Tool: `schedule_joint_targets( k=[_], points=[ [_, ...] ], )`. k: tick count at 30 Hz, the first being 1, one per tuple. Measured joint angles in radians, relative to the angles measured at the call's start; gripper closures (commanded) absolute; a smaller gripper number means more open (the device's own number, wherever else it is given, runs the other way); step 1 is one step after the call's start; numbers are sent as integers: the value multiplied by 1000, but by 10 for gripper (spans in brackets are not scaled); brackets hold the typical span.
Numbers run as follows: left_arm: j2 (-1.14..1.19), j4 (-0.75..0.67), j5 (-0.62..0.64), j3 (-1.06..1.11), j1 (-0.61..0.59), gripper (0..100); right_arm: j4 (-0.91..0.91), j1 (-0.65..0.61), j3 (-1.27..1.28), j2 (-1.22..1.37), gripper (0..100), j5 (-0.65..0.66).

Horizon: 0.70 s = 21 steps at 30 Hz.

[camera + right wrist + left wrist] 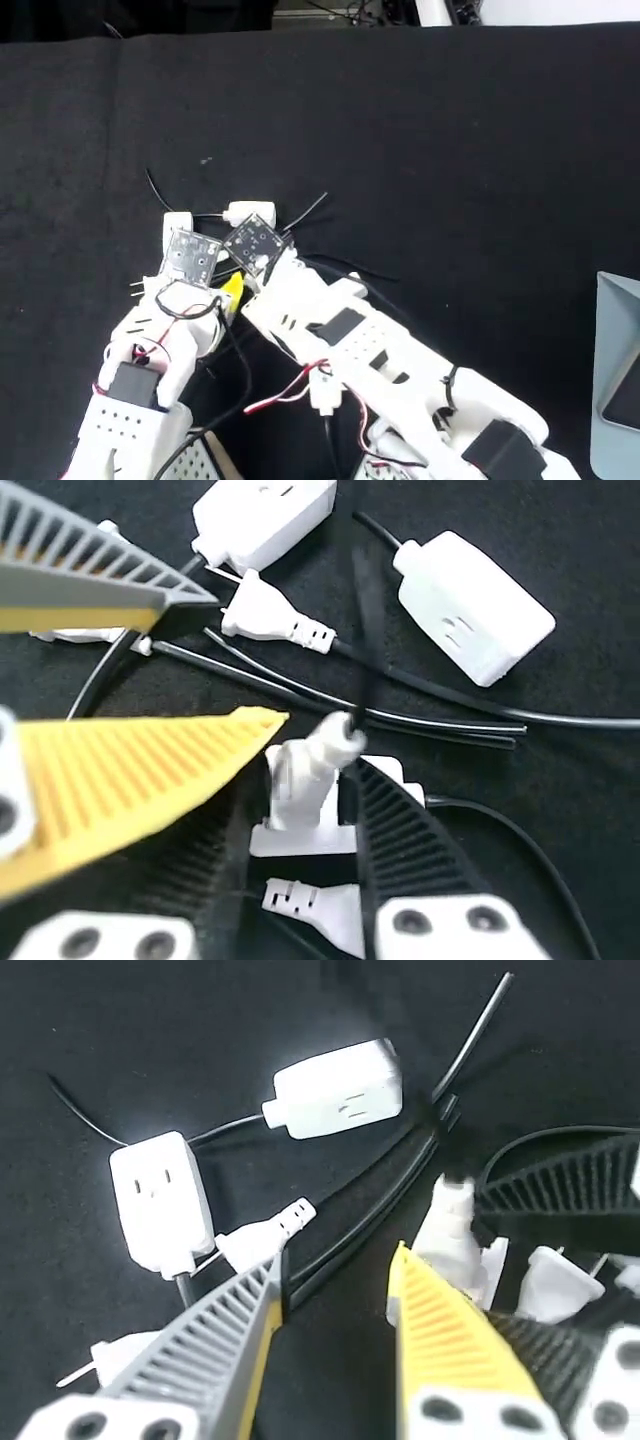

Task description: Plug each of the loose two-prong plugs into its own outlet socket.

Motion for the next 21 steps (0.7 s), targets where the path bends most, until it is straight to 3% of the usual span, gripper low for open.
schedule_joint_targets(
  k=[3, 7, 18, 21],
  points=[
    [6, 2, -3, 2, 5, 822, 8, 18, 15, 14, 890, -8],
    [6, 0, -5, 2, 3, 822, 12, 23, 15, 14, 990, -6],
    [6, 0, -5, 2, 2, 822, 8, 28, 15, 14, 987, -6],
    [6, 0, -5, 2, -49, 822, 8, 28, 15, 14, 987, 37]
  ],
)
